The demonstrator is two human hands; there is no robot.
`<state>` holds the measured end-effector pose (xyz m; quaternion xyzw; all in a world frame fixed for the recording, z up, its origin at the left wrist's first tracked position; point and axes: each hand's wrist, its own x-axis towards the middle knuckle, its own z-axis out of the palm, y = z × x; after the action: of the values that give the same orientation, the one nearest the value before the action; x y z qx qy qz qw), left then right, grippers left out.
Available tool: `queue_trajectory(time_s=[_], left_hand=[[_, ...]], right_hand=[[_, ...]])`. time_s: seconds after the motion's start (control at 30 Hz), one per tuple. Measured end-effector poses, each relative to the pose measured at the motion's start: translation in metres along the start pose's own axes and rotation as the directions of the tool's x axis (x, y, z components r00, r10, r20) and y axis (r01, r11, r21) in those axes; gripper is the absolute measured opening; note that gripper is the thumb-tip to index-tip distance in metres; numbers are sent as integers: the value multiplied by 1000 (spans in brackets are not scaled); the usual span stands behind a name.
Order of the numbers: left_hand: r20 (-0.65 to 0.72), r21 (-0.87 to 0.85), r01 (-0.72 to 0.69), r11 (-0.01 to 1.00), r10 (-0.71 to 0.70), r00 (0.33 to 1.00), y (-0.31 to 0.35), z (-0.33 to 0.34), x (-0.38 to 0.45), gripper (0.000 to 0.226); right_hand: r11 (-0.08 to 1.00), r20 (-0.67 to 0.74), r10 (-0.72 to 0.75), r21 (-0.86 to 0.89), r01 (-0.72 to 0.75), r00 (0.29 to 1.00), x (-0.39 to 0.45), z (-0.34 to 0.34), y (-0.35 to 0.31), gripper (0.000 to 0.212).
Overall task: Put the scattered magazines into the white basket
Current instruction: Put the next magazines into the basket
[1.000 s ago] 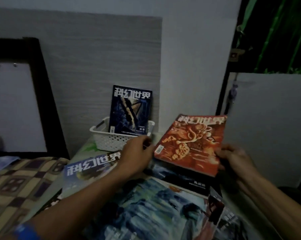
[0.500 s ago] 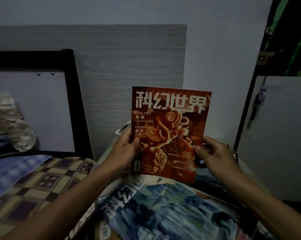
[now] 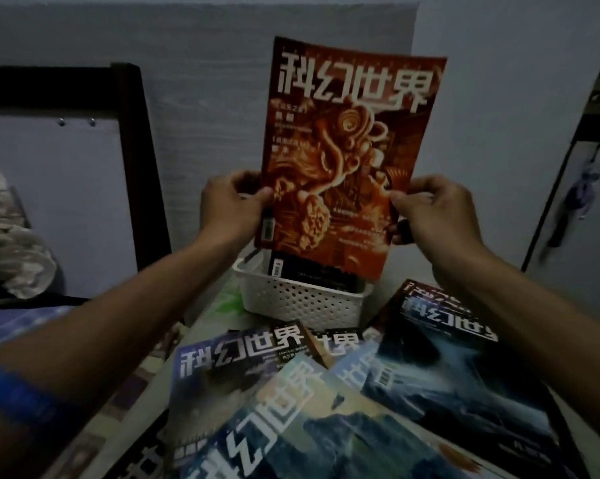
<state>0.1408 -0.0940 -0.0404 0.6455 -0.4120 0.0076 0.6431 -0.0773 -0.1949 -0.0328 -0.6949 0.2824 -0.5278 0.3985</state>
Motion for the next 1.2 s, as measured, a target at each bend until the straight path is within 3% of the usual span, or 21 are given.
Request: queue_trajectory(time_s=[0.2, 0.37, 0.57, 0.7, 0.77, 0.9, 0.97, 1.03, 1.13, 1.2], left_hand=[[18, 168, 29, 985, -32, 999, -64, 32, 51, 9], [77, 248, 134, 959, -157, 985, -117, 58, 49, 9], [119, 361, 211, 909, -269, 956, -135, 68, 58, 14], [77, 453, 165, 876, -224, 972, -136, 71, 53, 12], [75, 411, 112, 905, -156, 985, -136, 71, 48, 13], [221, 293, -34, 955, -33, 975, -125, 55, 27, 17], [309, 319, -49, 946, -55, 949, -120, 43, 9, 20], [423, 414, -185, 891, -9, 906, -110, 30, -14, 21], [588, 469, -460, 754, 122, 800, -84, 4, -46, 26], [653, 457, -503, 734, 107, 750, -63, -16, -66, 25]], right_hand=[[994, 14, 62, -95, -60, 998, 40, 37, 82, 7], [975, -58, 156, -149, -163, 986, 51, 56, 138, 13], [939, -103, 210, -257, -230, 972, 65, 61, 156, 17], [899, -153, 246, -334, -284, 957, 67, 65, 153, 33], [898, -113, 276, -325, -297, 955, 66, 64, 151, 29], [930, 43, 260, -279, -239, 965, 48, 56, 130, 15], [947, 98, 281, -193, -259, 955, 32, 45, 116, 11], [952, 100, 290, -129, -276, 952, 11, 30, 103, 9], [935, 172, 139, -348, -72, 975, -35, 5, 83, 15], [871, 398, 114, -480, 101, 910, -73, -10, 64, 12]])
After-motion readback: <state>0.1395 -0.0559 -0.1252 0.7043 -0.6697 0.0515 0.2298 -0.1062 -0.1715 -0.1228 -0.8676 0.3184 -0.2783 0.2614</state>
